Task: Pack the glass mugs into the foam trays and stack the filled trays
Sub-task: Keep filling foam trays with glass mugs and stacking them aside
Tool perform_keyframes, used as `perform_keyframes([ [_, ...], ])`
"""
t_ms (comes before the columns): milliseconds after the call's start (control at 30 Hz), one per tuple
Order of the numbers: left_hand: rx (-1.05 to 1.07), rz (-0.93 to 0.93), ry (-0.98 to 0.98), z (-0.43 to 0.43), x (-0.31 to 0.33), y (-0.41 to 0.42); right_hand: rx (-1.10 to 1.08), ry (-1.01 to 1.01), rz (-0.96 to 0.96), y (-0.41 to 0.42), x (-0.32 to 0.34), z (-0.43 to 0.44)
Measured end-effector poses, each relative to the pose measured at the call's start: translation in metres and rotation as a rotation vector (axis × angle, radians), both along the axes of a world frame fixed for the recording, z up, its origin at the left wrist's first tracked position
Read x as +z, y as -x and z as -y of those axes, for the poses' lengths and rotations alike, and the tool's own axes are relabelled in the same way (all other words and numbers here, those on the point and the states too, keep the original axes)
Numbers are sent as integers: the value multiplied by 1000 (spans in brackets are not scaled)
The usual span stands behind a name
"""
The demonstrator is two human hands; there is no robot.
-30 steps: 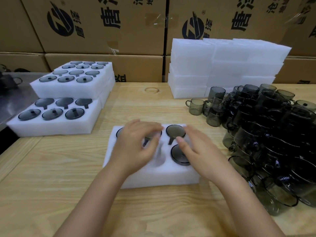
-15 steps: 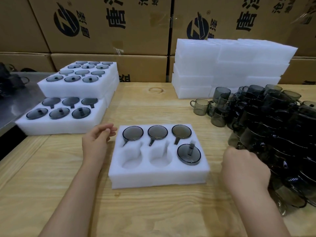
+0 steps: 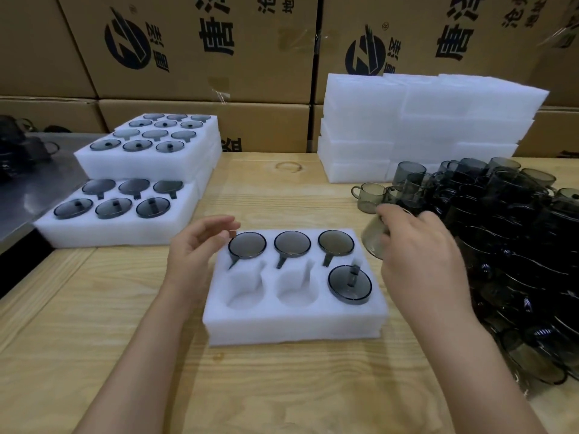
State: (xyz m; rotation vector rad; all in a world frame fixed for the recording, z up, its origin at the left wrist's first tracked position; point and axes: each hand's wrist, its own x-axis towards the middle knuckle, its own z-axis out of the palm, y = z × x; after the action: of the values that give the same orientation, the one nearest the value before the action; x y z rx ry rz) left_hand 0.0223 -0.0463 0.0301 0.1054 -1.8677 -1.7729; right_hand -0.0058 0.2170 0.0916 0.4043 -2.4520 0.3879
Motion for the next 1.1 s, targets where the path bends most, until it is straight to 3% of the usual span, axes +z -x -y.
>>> perform_keyframes([
  [167, -158, 104, 423, -15, 14, -7, 361, 45, -58, 13, -12, 18],
  [267, -259, 172, 567, -26, 19, -7, 547, 57, -66, 13, -21, 24],
  [500, -372, 82, 527, -46, 23, -1, 780, 116, -87, 1, -25, 35],
  [567, -346, 82, 511, -45, 22, -2, 777, 227, -6, 0, -25, 33],
  [700, -303, 90, 540, -46, 21, -5, 698, 553, 424, 4, -26, 23],
  [767, -292, 114, 551, -48, 21, -5, 693, 584, 555, 5, -30, 23],
  [1100, -347, 183, 646, -53, 28, -9, 649, 436, 475, 0, -33, 25],
])
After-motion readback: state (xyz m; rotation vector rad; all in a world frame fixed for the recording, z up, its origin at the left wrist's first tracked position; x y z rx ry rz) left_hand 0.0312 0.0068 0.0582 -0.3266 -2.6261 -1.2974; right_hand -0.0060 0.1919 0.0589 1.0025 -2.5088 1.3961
